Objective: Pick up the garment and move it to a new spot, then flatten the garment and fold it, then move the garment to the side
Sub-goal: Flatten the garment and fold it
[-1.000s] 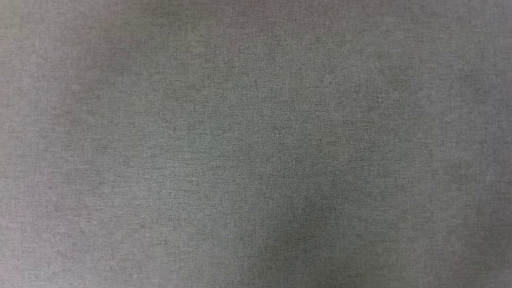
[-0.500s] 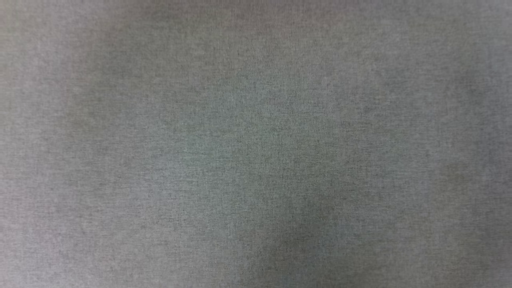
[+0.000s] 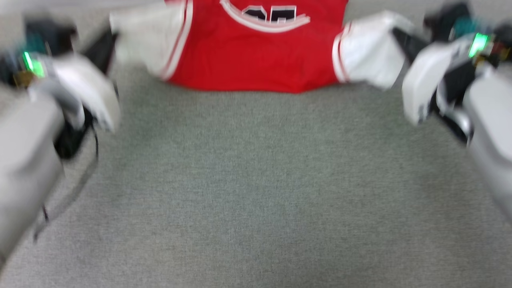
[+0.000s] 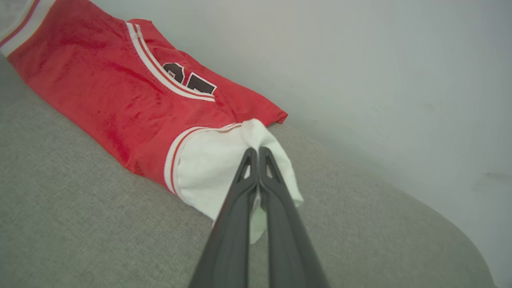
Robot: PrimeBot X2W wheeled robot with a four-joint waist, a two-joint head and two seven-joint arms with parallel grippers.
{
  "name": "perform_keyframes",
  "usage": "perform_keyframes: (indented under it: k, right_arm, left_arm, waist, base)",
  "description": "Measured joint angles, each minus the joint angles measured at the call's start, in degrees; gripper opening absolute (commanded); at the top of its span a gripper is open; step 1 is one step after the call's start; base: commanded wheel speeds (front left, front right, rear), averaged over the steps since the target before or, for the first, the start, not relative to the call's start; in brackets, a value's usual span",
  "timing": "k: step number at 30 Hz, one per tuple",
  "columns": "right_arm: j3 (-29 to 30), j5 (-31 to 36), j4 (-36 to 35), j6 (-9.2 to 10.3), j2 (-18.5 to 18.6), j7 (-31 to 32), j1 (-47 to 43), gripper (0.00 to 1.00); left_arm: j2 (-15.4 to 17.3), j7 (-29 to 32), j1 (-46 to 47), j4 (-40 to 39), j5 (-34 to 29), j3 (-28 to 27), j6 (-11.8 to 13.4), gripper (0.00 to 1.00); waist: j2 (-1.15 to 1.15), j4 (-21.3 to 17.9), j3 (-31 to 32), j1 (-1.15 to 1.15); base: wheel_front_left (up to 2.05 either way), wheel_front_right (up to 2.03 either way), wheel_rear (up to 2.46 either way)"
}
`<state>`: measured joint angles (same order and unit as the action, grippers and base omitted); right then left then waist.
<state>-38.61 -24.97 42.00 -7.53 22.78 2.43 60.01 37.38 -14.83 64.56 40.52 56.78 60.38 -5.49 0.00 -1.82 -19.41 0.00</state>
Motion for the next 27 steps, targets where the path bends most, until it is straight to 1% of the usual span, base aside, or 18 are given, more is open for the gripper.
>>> perform_keyframes:
  k: [3,6,9,13,16,21,24,27]
  right_arm:
    - [-1.24,-2.03,-3.69,0.00,1.99,-0.23,-6.48,0.00]
    - [-1.36,-3.91,-6.89,0.00,5.16,-0.42,-13.83,0.00]
    - [-0.77,-4.85,-10.01,0.00,8.11,-0.45,-21.21,0.00]
    - [2.40,-5.39,-14.56,0.00,10.66,0.58,-31.19,0.00]
    - [5.27,-3.98,-18.09,0.00,12.55,1.21,-37.96,0.00]
    - [13.18,-2.82,-24.18,0.00,12.65,2.86,-50.63,0.00]
    - [18.56,-1.07,-27.98,0.00,12.34,4.83,-58.15,0.00]
    - [23.35,-0.54,-32.11,-0.01,10.54,7.06,-66.50,0.00]
  left_arm:
    - [1.57,-0.08,-8.67,-4.07,1.47,-0.65,2.34,0.00]
    - [2.56,-0.08,-16.31,-8.82,1.97,-1.35,5.06,0.00]
    - [4.26,-0.09,-23.91,-12.94,2.90,-2.35,7.69,0.00]
    - [6.90,-0.16,-33.44,-18.33,4.23,-3.69,11.21,0.00]
    - [8.61,-0.16,-39.72,-22.02,4.86,-4.93,13.91,0.00]
    - [9.87,-0.23,-48.55,-26.79,6.10,-6.97,17.67,0.00]
    - [11.05,-0.24,-53.70,-29.14,6.93,-8.45,19.18,0.00]
    - [12.05,-0.24,-58.40,-31.12,7.64,-10.16,20.39,0.00]
  waist:
    - [0.00,-0.28,2.42,0.00]
    - [0.00,-0.30,4.75,0.00]
    - [0.00,-0.26,7.04,0.00]
    - [0.00,-0.26,10.07,-0.01]
    - [0.00,-0.37,12.09,-0.01]
    - [0.00,-0.02,14.71,-0.01]
    - [0.00,0.17,15.87,-0.01]
    - [0.00,0.51,16.58,-0.02]
  base:
    - [0.00,0.00,0.00]
    - [0.00,0.00,0.00]
    - [0.00,0.00,0.00]
    - [0.00,0.00,0.00]
    - [0.00,0.00,0.00]
    - [0.00,0.00,0.00]
    - [0.00,0.00,0.00]
    - [0.00,0.00,0.00]
